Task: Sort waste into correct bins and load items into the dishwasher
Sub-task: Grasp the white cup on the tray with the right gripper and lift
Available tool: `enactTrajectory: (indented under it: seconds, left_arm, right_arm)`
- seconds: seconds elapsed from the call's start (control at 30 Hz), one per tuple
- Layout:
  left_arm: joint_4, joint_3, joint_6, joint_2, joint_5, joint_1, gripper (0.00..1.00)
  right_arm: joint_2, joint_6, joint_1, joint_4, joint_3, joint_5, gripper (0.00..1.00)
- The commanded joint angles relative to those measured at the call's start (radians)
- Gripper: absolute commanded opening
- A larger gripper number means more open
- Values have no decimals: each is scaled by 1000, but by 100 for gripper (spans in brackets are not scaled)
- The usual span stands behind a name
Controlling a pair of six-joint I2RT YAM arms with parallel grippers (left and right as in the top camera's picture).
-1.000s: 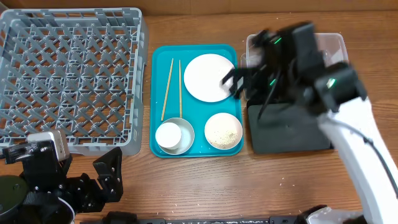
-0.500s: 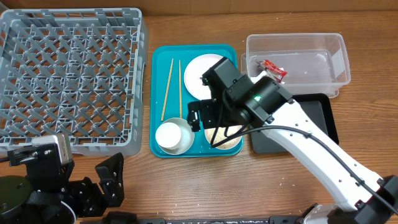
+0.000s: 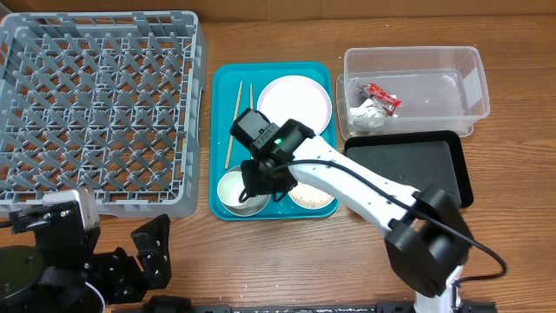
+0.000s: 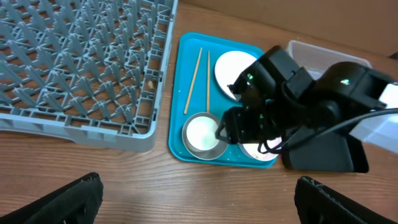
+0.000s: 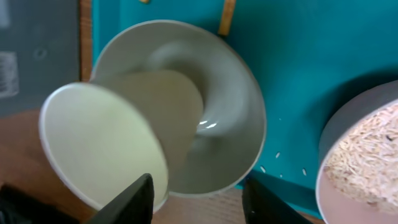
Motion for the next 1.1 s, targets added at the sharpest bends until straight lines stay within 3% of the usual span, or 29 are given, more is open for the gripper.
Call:
enactTrajectory:
  seconds: [0.0,0.13,0.3,0.6,0.77,0.87,1.07]
  left_arm:
    - [1,-3,2,6,-43,4,100]
    - [0,-3,2,9,-50,4,100]
    - [17,-20,1,10,-62,4,100]
    - [141,-253,-92,39,-50,4,100]
    - [227,-325,-72,113,141,5,100]
    - [305,-324,-12,156,356,5,100]
    - [442,-324,50,246,787,33,100]
  right_arm:
    - [26,19,3,12,5,18,35]
    - [27,16,1,40,5,30,18]
    - [26,17,1,69,7,13,4]
    - [-135,6,-113,-1,62,-15,4]
    - [-306,-159,-262,-40,64,-150,4]
    - [-393,-265,-358,-62,64,-284,4]
    - [-531,-496,-570,-83,64,-754,4]
